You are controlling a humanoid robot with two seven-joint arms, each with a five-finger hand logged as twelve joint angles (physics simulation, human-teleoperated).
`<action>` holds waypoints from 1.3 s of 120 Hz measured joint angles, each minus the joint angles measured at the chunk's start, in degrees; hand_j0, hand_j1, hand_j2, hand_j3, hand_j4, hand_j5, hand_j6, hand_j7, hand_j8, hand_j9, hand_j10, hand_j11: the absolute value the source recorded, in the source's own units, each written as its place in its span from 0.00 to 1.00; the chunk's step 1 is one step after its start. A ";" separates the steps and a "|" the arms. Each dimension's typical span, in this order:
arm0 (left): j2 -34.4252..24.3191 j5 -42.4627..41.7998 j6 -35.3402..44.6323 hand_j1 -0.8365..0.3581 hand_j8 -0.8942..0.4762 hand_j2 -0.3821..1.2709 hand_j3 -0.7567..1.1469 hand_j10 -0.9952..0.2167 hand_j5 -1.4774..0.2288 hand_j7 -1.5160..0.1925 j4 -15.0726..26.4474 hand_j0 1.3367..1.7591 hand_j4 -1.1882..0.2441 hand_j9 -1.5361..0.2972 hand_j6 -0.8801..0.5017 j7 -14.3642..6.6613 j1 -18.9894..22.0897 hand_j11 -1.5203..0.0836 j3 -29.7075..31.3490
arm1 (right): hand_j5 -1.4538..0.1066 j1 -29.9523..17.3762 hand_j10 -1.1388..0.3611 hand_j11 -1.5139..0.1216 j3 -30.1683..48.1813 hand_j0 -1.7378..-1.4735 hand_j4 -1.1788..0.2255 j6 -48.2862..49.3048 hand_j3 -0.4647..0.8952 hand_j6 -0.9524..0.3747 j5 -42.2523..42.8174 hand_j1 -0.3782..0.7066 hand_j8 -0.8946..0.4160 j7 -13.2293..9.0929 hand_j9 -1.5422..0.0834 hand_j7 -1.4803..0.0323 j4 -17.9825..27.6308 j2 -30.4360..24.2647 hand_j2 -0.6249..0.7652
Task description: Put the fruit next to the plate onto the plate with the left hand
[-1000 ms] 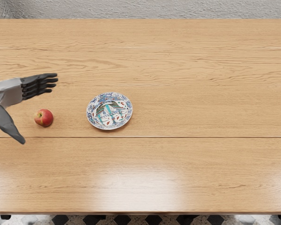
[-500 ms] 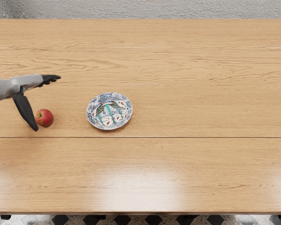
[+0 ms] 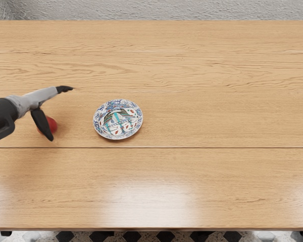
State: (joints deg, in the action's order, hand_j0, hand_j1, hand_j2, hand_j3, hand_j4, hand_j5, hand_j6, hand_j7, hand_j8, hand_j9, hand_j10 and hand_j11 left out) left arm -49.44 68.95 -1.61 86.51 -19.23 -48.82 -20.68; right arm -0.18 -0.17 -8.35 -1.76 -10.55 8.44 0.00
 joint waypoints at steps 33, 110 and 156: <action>1.80 2.36 1.65 0.89 0.57 0.25 0.40 0.73 0.79 0.81 -5.63 0.76 0.75 0.77 0.56 0.88 1.36 0.86 2.03 | 0.93 0.00 0.76 0.93 0.00 0.30 0.84 0.00 0.34 0.72 0.00 0.03 0.68 0.00 0.95 0.98 0.00 0.00 0.45; 1.10 2.09 4.15 0.65 0.40 0.28 0.40 0.53 0.60 0.63 -5.97 0.76 0.59 0.59 0.38 5.68 2.47 0.67 5.21 | 0.93 0.00 0.76 0.93 0.00 0.30 0.84 0.00 0.34 0.72 0.00 0.03 0.68 0.00 0.95 0.98 0.00 0.00 0.45; -2.83 1.70 4.21 0.54 0.33 0.29 0.40 0.44 0.52 0.54 -2.45 0.76 0.51 0.51 0.30 5.84 2.78 0.58 5.15 | 0.93 0.00 0.76 0.93 0.00 0.30 0.84 0.00 0.34 0.72 0.00 0.03 0.68 0.00 0.95 0.98 0.00 0.00 0.45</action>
State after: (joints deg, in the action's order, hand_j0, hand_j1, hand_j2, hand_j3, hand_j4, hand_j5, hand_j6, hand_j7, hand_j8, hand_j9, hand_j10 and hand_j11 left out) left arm -52.27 70.65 2.60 84.05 -13.39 -46.05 -15.53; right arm -0.17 -0.17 -8.35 -1.76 -10.55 8.44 0.00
